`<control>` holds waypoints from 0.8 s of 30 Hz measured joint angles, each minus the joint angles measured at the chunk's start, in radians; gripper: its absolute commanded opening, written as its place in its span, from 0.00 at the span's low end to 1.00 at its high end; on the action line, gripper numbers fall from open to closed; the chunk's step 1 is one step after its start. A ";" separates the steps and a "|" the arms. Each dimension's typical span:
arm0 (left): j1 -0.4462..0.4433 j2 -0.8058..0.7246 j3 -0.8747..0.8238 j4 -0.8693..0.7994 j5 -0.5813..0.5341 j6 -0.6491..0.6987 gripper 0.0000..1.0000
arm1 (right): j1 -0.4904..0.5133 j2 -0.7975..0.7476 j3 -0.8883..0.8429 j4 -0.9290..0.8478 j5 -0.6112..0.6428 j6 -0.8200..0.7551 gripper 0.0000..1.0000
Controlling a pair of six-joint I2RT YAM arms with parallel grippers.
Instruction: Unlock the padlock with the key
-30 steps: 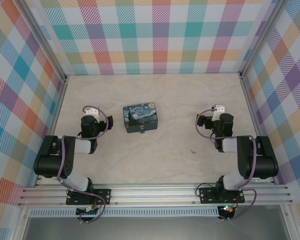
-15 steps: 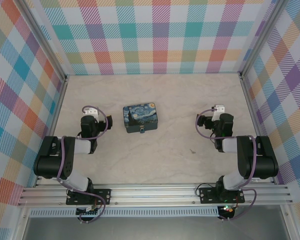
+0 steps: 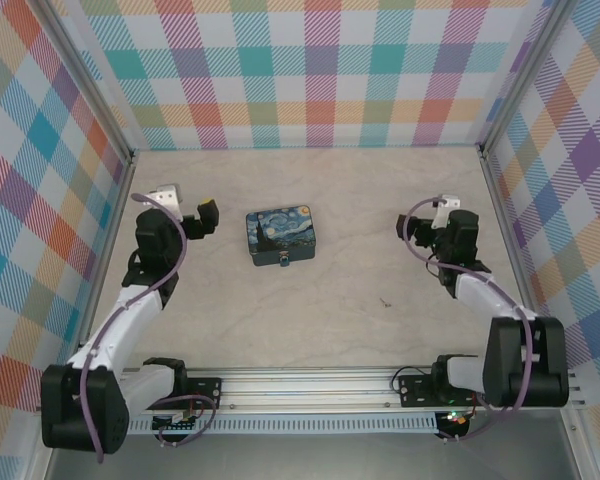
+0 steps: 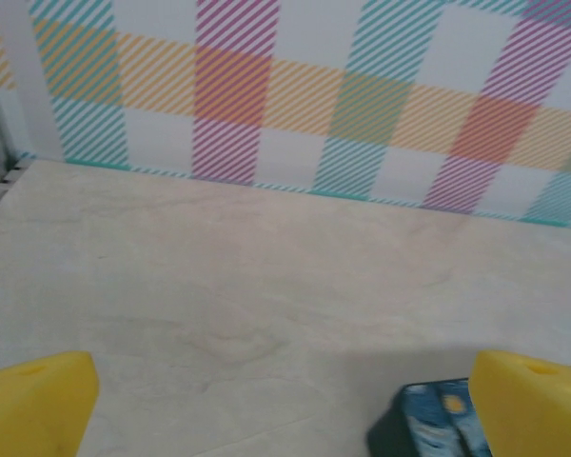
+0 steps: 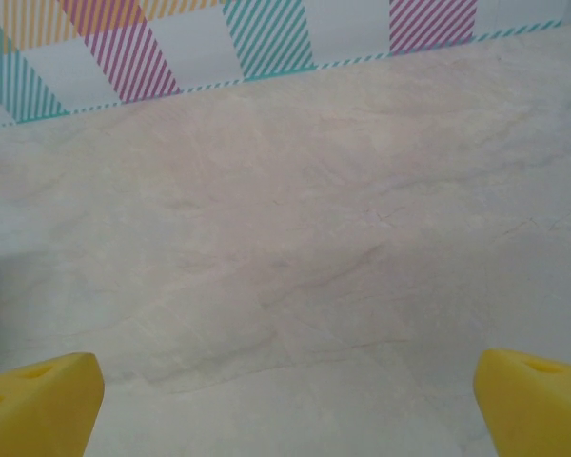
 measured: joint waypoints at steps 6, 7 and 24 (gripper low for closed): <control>-0.055 -0.127 0.003 -0.133 0.107 -0.098 1.00 | 0.054 -0.087 0.136 -0.395 -0.031 0.094 0.89; -0.065 -0.147 -0.005 -0.144 0.119 -0.119 1.00 | 0.069 -0.098 0.147 -0.453 -0.031 0.107 0.88; -0.225 -0.225 -0.254 -0.064 0.208 -0.466 1.00 | 0.276 0.051 0.162 -0.953 -0.012 0.218 0.70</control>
